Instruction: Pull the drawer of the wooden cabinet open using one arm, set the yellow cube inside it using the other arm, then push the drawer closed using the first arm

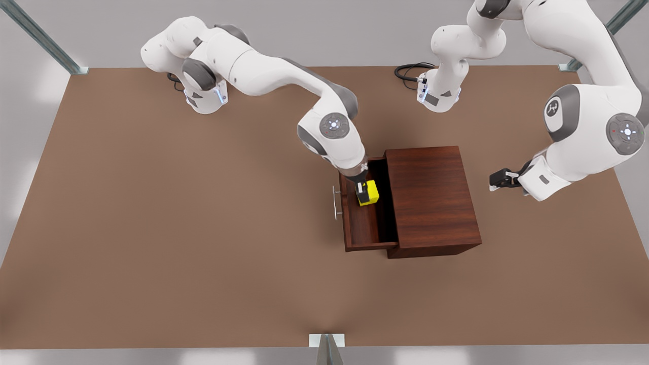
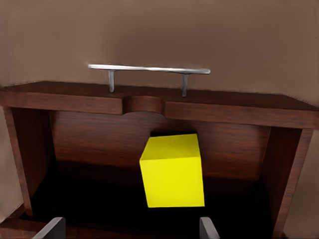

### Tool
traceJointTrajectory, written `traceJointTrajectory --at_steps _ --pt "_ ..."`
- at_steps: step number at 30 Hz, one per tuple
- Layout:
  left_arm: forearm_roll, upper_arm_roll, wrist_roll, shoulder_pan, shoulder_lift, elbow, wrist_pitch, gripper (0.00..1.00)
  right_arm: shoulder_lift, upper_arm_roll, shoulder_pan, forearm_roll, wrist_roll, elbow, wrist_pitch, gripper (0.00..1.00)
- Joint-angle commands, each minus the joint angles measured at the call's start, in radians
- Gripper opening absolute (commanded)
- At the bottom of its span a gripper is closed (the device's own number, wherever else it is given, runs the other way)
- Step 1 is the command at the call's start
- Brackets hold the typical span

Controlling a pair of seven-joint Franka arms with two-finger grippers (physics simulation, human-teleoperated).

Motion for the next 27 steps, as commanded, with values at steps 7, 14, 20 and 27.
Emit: traceJointTrajectory --at_steps 7,14,20,27 --pt "0.034 -0.009 -0.4 -0.172 0.007 0.002 0.001 1.0 -0.356 -0.011 -0.581 -0.094 -1.629 -0.423 -0.36 1.0" --pt "0.1 0.0 -1.11 -0.639 0.481 0.457 0.225 1.0 -0.649 -0.091 -0.67 -0.113 -2.08 -0.829 -0.299 1.0" --pt "0.211 -0.001 -1.362 -0.769 0.57 0.441 0.348 1.0 -0.634 -0.091 -0.718 -0.088 -2.174 -0.795 -0.337 1.0" --pt "0.177 -0.003 -1.368 -0.758 0.659 0.424 0.419 1.0 -0.634 -0.096 -0.72 -0.087 -2.171 -0.791 -0.338 1.0"
